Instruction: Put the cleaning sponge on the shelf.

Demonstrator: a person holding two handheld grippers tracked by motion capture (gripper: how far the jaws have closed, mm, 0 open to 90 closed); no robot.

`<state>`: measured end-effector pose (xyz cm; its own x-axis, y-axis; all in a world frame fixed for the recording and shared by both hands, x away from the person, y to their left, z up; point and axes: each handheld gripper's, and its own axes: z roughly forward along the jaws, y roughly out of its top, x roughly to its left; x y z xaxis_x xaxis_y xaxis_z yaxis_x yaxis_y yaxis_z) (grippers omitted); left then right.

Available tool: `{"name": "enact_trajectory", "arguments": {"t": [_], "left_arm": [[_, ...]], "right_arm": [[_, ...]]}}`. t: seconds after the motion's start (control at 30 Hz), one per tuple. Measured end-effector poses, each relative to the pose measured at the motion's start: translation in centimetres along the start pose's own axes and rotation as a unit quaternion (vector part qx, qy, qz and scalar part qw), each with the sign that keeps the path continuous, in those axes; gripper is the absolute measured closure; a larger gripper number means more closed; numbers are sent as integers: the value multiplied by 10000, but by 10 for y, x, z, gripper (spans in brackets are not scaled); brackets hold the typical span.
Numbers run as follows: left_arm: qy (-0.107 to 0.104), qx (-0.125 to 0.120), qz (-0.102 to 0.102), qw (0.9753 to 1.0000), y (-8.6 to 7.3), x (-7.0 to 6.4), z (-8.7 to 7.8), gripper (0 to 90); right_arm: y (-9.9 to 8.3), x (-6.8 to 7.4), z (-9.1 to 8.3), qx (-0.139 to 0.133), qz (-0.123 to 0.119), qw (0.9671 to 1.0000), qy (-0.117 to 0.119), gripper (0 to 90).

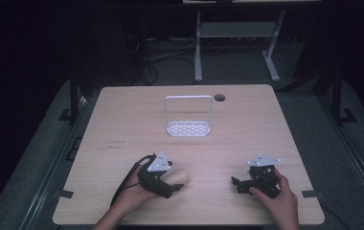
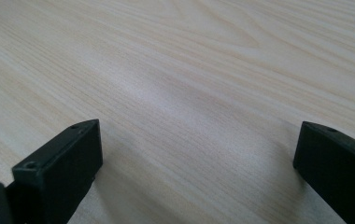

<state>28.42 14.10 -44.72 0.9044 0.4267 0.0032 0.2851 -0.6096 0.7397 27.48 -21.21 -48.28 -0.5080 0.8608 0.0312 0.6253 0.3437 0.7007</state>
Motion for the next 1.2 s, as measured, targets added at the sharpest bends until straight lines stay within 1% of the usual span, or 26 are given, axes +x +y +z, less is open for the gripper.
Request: {"name": "enact_trajectory", "arguments": {"t": [0.1,0.17,0.23,0.27,0.33,0.43,0.53,0.57,0.63,0.7,0.87,0.9,1.2], "left_arm": [[-2,70,33,10000,-1,-1,4,140],[2,74,18,10000,-1,-2,5,141],[2,186,98,9998,-2,-4,9,142],[6,200,106,9997,-2,-5,10,142],[-2,201,103,9997,-2,-6,11,144],[37,286,100,9995,-4,-6,14,148],[43,306,96,9995,-5,-5,15,152],[50,298,62,9995,-6,-4,15,169],[62,330,50,9994,-7,-3,16,172],[58,325,19,9995,-8,-3,15,203],[48,332,-9,9994,-8,-2,15,244],[47,367,0,9993,-8,-2,15,253],[16,373,-43,9993,-9,-2,14,393]], "right_arm": [[0,0,0,0,1,10000,0,10],[0,0,0,0,2,10000,0,10],[0,0,0,0,0,10000,0,10],[0,0,0,1,0,10000,0,10],[0,0,0,-1,0,10000,-1,10],[0,0,0,1,-1,10000,-1,10],[0,0,0,2,-1,10000,0,10],[0,0,0,0,1,10000,0,10],[0,0,0,1,1,10000,0,10],[0,0,0,0,1,10000,0,10],[0,0,0,0,2,10000,0,9],[0,0,0,2,0,10000,0,10],[0,0,0,-1,0,10000,0,10]]}}
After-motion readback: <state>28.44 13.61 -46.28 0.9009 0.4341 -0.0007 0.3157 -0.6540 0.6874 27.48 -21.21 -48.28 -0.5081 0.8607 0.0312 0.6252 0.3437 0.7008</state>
